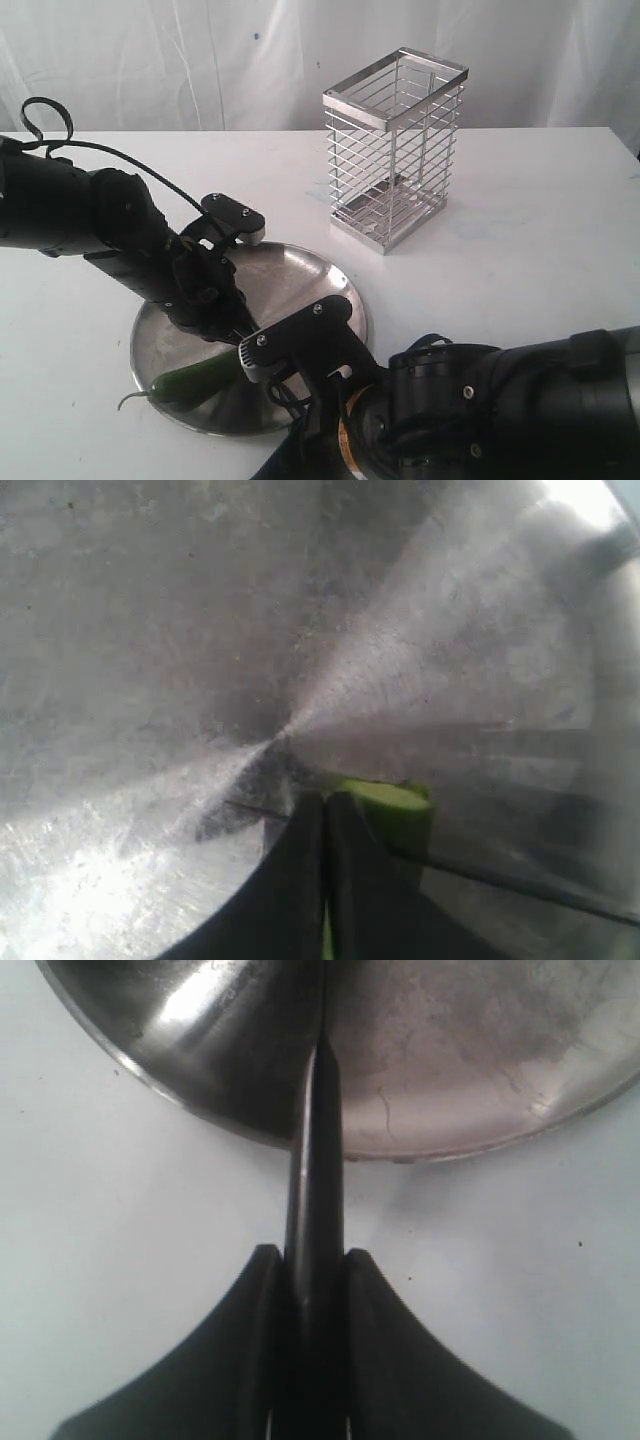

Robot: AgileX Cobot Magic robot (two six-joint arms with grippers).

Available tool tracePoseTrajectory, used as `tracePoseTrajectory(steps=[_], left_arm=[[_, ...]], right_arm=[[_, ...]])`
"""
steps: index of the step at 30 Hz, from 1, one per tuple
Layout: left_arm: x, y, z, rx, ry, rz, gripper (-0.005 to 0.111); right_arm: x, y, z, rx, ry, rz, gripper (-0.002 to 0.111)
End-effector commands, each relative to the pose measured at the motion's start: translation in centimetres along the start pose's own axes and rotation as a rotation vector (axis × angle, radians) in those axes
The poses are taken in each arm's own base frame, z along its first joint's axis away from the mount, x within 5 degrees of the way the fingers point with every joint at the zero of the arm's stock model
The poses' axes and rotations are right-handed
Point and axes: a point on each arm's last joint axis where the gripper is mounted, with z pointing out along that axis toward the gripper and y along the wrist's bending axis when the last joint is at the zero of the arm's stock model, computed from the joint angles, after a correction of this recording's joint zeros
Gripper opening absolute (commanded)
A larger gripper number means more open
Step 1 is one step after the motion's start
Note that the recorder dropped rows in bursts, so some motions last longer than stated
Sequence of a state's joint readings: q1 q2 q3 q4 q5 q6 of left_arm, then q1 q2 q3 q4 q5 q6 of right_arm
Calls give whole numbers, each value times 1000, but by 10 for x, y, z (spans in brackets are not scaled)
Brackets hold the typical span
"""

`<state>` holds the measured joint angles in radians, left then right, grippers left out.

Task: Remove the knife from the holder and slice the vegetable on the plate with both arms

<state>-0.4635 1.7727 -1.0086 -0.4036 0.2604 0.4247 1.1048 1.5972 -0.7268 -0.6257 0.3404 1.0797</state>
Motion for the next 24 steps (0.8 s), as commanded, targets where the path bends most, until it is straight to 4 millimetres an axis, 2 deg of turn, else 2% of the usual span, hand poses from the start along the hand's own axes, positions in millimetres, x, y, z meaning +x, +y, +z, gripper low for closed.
tracePoseTrajectory(steps=[1, 8, 14, 20, 24], left_arm=[[-2, -1, -4, 6, -8, -2, 0], [-10, -4, -26, -9, -82, 12, 0], [-6, -2, -16, -3, -47, 1, 0], [-6, -2, -16, -4, -49, 1, 0], [-7, -2, -16, -10, -59, 1, 0]], right_arm=[[0, 0, 0, 3, 0, -7, 0], [1, 0, 0, 2, 1, -3, 0], [3, -3, 2, 35, 26, 0, 0], [9, -1, 18, 42, 68, -7, 0], [9, -1, 18, 39, 67, -9, 0]])
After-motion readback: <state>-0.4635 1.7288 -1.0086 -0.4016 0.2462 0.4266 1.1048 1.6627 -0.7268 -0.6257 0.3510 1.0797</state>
